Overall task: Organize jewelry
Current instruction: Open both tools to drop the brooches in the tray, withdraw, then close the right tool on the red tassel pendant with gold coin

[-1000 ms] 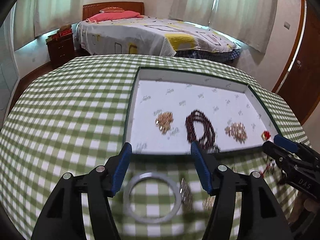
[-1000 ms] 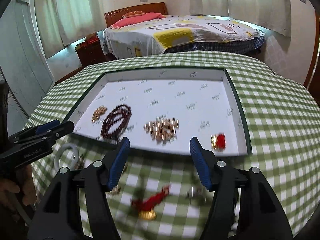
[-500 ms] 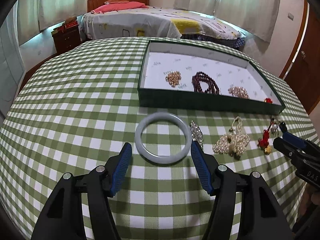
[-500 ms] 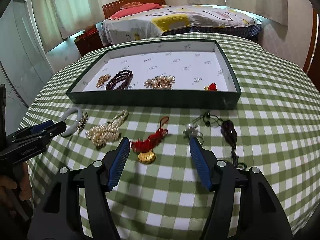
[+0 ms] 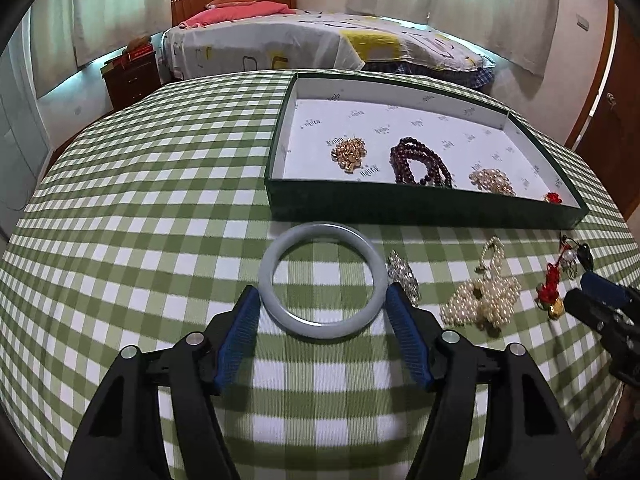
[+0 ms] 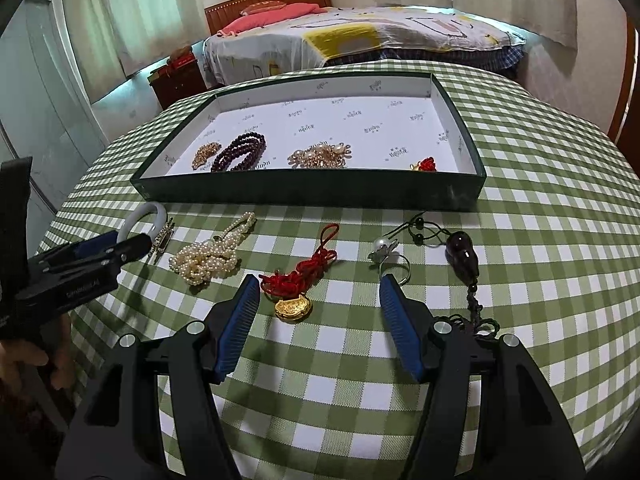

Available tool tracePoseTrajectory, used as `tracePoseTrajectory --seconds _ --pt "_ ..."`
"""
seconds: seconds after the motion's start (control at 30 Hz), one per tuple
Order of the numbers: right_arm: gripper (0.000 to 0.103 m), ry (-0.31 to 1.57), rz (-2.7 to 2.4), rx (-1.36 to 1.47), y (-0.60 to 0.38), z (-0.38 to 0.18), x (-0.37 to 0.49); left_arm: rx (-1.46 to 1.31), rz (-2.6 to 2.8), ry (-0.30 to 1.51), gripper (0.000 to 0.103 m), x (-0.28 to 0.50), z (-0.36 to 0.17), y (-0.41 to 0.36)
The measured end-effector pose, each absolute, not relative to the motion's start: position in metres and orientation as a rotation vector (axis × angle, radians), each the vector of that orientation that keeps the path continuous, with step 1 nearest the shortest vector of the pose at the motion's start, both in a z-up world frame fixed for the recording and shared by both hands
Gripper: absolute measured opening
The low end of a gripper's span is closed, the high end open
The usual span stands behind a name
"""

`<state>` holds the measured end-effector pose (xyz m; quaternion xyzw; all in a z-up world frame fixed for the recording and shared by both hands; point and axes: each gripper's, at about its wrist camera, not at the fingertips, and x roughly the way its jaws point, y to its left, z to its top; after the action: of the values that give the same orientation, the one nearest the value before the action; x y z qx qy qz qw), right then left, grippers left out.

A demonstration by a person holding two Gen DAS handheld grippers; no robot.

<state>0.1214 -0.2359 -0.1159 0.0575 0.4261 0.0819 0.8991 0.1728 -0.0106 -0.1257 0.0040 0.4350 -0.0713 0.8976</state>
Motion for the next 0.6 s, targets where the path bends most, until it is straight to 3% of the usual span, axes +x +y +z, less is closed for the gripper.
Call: tracePoseTrajectory --seconds 0.2,0.6 --pt "0.061 0.894 0.171 0.120 -0.236 -0.121 0.124 0.015 -0.138 0.890 0.070 0.186 -0.128 -0.013" --pt "0.061 0.898 0.170 0.124 -0.238 -0.123 0.128 0.028 -0.149 0.866 0.068 0.184 -0.129 -0.008"
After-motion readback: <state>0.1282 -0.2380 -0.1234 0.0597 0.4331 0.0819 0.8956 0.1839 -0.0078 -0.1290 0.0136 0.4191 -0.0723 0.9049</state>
